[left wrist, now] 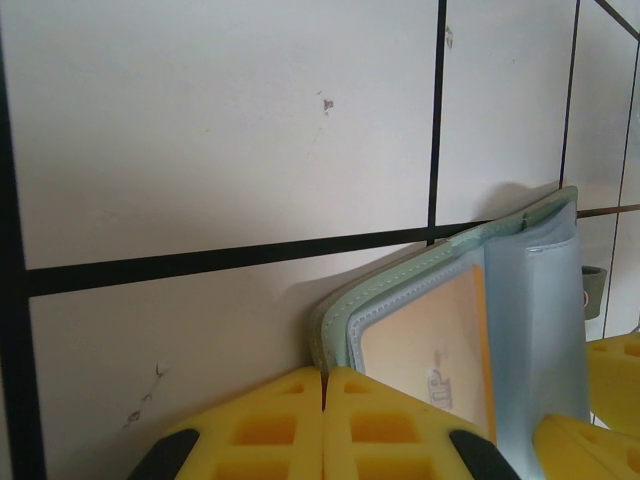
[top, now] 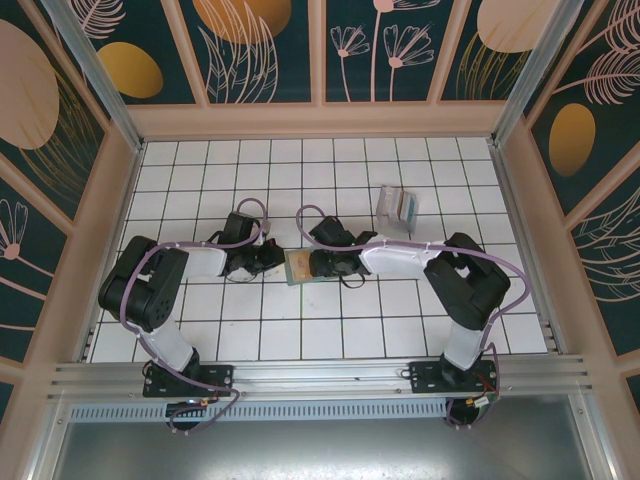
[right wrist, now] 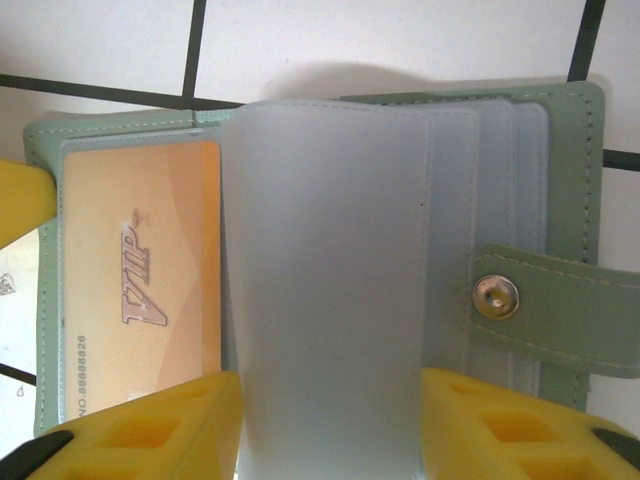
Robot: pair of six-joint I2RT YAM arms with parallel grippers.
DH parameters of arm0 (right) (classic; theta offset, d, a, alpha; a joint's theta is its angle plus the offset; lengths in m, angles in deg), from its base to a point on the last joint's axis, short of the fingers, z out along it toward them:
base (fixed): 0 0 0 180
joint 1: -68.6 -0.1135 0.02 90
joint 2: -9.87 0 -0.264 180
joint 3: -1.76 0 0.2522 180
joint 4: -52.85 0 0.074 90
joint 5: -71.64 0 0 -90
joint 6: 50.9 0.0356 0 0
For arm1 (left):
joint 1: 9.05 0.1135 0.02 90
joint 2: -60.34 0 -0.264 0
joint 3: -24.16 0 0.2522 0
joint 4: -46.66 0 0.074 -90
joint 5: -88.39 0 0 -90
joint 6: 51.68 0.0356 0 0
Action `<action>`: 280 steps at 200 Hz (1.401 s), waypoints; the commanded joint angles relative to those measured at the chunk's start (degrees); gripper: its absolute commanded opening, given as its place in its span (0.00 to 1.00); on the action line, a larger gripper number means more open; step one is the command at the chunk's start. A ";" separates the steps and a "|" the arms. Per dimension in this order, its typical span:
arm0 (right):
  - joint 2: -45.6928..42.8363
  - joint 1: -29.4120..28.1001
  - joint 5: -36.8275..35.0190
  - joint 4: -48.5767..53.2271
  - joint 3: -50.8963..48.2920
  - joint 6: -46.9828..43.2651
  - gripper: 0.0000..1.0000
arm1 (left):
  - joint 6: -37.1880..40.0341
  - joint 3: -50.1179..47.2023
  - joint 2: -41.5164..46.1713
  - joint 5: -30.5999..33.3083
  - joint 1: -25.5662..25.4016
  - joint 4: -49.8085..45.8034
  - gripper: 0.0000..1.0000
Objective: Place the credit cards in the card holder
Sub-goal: Flip over the card slot in the card holder.
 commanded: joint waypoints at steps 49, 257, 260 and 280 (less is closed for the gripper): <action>-1.19 0.06 1.10 -1.12 0.32 0.14 0.45 | -0.10 -1.06 -3.54 1.43 -0.85 -1.76 0.08; -0.69 -0.36 20.69 -16.33 0.54 2.40 0.59 | 1.64 2.04 4.01 6.11 4.01 -9.05 0.55; -0.67 -0.36 20.92 -16.35 0.59 2.42 0.59 | 1.69 1.98 4.26 6.54 4.18 -9.25 0.55; -2.07 0.44 20.12 -16.04 0.30 2.63 0.60 | 2.66 2.29 4.90 9.83 4.66 -10.98 0.56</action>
